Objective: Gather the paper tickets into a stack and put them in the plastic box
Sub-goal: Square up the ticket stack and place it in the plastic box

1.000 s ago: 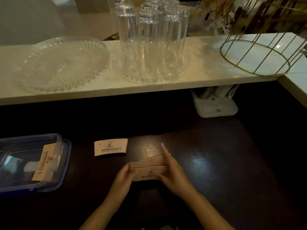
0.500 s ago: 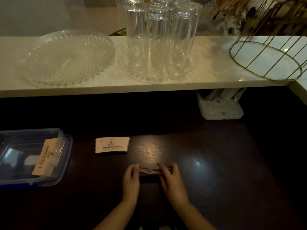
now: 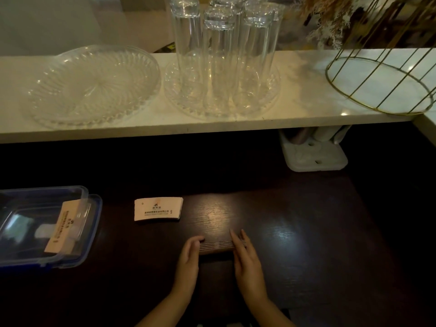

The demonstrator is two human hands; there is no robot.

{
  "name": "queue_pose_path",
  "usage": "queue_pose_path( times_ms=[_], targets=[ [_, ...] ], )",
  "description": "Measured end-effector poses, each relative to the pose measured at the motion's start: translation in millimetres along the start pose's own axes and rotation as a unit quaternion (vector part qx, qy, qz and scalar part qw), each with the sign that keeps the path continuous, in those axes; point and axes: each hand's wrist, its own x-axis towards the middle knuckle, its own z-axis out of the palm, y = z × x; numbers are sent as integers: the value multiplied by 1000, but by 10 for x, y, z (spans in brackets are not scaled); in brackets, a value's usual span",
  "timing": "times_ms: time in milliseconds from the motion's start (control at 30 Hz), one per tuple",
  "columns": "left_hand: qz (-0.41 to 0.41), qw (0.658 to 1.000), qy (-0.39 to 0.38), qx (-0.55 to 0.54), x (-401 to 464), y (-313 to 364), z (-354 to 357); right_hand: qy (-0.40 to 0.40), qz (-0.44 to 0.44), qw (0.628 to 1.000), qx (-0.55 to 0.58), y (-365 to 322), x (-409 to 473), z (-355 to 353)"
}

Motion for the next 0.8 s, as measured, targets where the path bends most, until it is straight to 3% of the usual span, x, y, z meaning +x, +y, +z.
queue_pose_path(
  times_ms=[67,133,267,500,800],
  targets=[
    [-19,1000,-18,-15,7,-4,-54,26,-17,1000,4,63,55,-58],
    [-20,1000,-16,12,28,-21,-139,32,21,999,24,67,146,-121],
    [-37,995,78,55,102,65,-370,-31,121,987,98,-111,397,-66],
    [-1,986,147,74,438,526,-957,-70,127,979,145,-705,896,383],
    [-67,979,129,146,1080,657,-1465,-86,195,972,98,-1093,1432,876]
  ],
)
